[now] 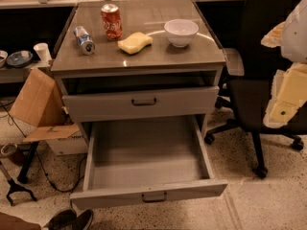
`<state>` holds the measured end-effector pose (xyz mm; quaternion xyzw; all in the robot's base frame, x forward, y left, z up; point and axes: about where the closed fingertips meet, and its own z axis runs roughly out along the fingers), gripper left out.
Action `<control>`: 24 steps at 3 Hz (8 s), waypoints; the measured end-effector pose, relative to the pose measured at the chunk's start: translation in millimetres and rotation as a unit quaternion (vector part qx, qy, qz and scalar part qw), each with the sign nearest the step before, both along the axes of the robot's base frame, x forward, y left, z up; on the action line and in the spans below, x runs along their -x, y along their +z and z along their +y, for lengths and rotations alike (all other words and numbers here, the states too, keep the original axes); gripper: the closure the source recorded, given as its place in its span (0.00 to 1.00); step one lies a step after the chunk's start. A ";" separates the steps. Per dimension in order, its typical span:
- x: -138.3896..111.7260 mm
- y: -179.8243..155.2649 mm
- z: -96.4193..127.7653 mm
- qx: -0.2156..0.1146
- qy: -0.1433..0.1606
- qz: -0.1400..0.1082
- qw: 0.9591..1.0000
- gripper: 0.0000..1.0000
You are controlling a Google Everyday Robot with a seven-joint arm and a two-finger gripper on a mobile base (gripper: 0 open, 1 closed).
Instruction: Place redbull can into middle drawer
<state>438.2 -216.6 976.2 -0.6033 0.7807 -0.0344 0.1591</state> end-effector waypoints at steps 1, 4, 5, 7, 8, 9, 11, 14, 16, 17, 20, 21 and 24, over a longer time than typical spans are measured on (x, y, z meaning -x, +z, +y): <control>-0.2 0.8 0.5 -0.001 0.000 -0.002 1.000 0.00; -63.9 70.3 149.7 -0.212 -0.012 -0.090 0.973 0.00; -90.5 95.4 219.8 -0.269 -0.028 -0.108 0.957 0.00; -92.9 101.3 231.6 -0.286 -0.047 -0.104 0.951 0.00; -91.9 103.9 228.0 -0.304 -0.059 -0.126 0.942 0.00; -107.8 86.8 244.6 -0.332 -0.060 -0.154 0.929 0.00; -180.9 33.9 291.0 -0.394 -0.092 -0.189 0.895 0.00; -291.4 62.5 361.3 -0.454 -0.103 -0.209 0.860 0.00; -317.3 41.6 400.8 -0.406 -0.054 -0.162 0.898 0.00; -336.1 12.8 414.1 -0.386 -0.052 -0.128 0.912 0.00; -352.0 -13.4 416.8 -0.392 -0.082 -0.108 0.910 0.00; -355.0 -28.7 430.6 -0.400 -0.084 -0.092 0.908 0.00; -379.9 -83.5 446.1 -0.399 -0.130 -0.070 0.905 0.24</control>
Offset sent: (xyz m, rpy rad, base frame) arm 0.0325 0.0660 0.0385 0.2948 -0.1263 -0.0459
